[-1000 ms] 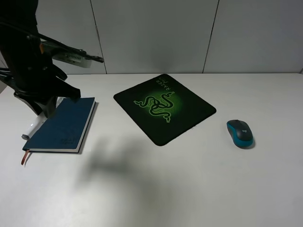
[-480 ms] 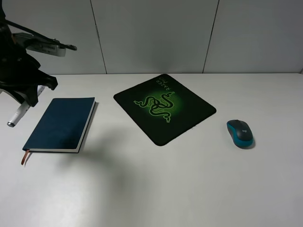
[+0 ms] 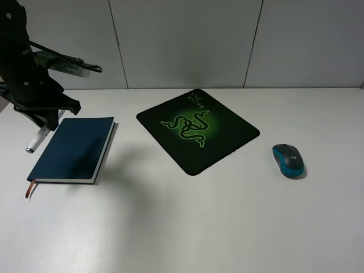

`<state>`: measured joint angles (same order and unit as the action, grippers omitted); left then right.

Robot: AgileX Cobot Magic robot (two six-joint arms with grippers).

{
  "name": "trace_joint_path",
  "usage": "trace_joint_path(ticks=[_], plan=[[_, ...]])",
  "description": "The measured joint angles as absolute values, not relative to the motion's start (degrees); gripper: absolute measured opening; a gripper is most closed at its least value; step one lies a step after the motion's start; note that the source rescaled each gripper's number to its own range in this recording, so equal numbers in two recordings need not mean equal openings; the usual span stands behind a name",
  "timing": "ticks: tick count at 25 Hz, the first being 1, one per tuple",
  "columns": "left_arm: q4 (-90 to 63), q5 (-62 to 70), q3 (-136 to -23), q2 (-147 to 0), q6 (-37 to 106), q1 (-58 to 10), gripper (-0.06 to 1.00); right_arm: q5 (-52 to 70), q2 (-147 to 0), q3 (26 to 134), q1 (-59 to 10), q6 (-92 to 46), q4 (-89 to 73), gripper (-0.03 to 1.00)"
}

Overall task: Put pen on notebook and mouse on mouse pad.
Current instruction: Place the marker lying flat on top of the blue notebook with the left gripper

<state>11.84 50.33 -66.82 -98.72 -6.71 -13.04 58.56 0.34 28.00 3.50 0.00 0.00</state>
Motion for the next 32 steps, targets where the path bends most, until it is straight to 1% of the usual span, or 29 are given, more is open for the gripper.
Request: trace_joint_path(ticks=[12,18,32], plan=[[11.84,43.90,-66.82,-107.72,-7.22,-13.04,0.00,58.56,0.34,28.00,3.50,0.00,0.00,1.00],[11.89,40.55,-66.82,-109.44,-7.34,-12.98,0.00,58.56,0.34,28.00,3.50,0.00,0.00,1.00],[11.95,37.76,-66.82,-112.40,-7.34,-12.98,0.00,58.56,0.34,28.00,3.50,0.00,0.00,1.00]])
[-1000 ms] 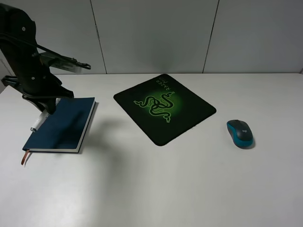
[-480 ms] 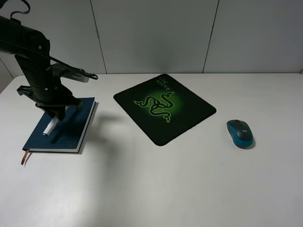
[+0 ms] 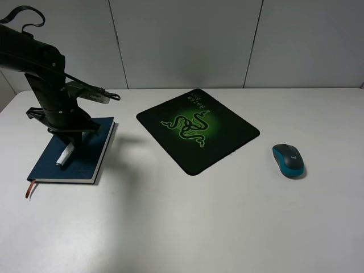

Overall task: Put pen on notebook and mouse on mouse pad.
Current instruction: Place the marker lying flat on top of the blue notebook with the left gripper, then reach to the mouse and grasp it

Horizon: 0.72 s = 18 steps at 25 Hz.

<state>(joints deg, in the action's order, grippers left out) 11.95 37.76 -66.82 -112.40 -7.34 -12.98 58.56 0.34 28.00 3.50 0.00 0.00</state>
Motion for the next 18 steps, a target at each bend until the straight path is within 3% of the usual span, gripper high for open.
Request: trace_joint_path(ticks=[6,8,10,11,13,15,18], plan=[[11.95,37.64,-66.82,-112.40,-7.34,-12.98,0.00,58.56,0.34,28.00,3.50,0.00,0.00,1.00],[12.02,37.83,-66.82,-112.40,-7.34,-12.98,0.06,58.56,0.34,28.00,3.50,0.00,0.00,1.00],[12.02,38.04,-66.82,-112.40,-7.34,-12.98,0.28,58.56,0.34,28.00,3.50,0.00,0.00,1.00],[12.08,38.04,-66.82,-112.40,-7.34,-12.98,0.49,58.56,0.34,28.00,3.50,0.00,0.00,1.00],[12.20,38.04,-66.82,-112.40,-7.34,-12.98,0.76,58.56,0.34,28.00,3.50,0.00,0.00,1.00],[12.29,38.04,-66.82,-112.40,-7.34,-12.98,0.91,58.56,0.34,28.00,3.50,0.00,0.00,1.00],[12.29,38.21,-66.82,-112.40,-7.34,-12.98,0.97,58.56,0.34,28.00,3.50,0.00,0.00,1.00]])
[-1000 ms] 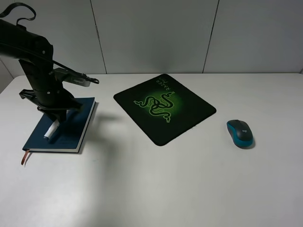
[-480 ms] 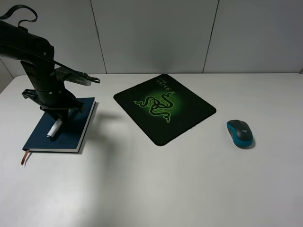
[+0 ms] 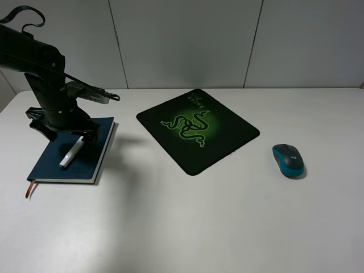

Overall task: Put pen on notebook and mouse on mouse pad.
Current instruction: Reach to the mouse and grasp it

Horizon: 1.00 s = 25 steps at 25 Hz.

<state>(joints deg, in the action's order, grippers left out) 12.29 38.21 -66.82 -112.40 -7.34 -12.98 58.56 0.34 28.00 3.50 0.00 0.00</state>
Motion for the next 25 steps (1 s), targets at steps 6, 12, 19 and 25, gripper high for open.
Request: trace_joint_path(ticks=[6,12,19,25], plan=[[12.31,39.15,-66.82,-111.74,-7.36,-12.98,1.00,58.56,0.34,28.00,3.50,0.00,0.00,1.00],[12.12,42.81,-68.32,-105.41,-7.36,-12.98,1.00,58.56,0.34,28.00,3.50,0.00,0.00,1.00],[12.12,51.97,-68.62,-95.06,-7.36,-12.98,1.00,58.56,0.34,28.00,3.50,0.00,0.00,1.00],[12.12,60.56,-68.62,-85.77,-7.36,-12.98,1.00,58.56,0.34,28.00,3.50,0.00,0.00,1.00]])
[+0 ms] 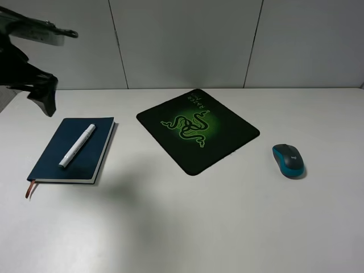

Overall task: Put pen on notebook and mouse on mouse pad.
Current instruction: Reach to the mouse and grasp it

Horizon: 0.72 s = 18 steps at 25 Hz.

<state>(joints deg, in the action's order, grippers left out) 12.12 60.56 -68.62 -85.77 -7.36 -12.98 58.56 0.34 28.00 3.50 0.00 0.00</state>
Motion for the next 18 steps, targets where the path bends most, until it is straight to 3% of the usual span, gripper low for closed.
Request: trace_joint_path(ticks=[7,18], plan=[[12.08,67.49,-67.39,-74.31,-7.26,-12.98,1.00,58.56,0.34,28.00,3.50,0.00,0.00,1.00],[6.71,67.66,-54.38,-50.46,-7.20,-12.98,1.00,58.56,0.34,28.00,3.20,0.00,0.00,1.00]])
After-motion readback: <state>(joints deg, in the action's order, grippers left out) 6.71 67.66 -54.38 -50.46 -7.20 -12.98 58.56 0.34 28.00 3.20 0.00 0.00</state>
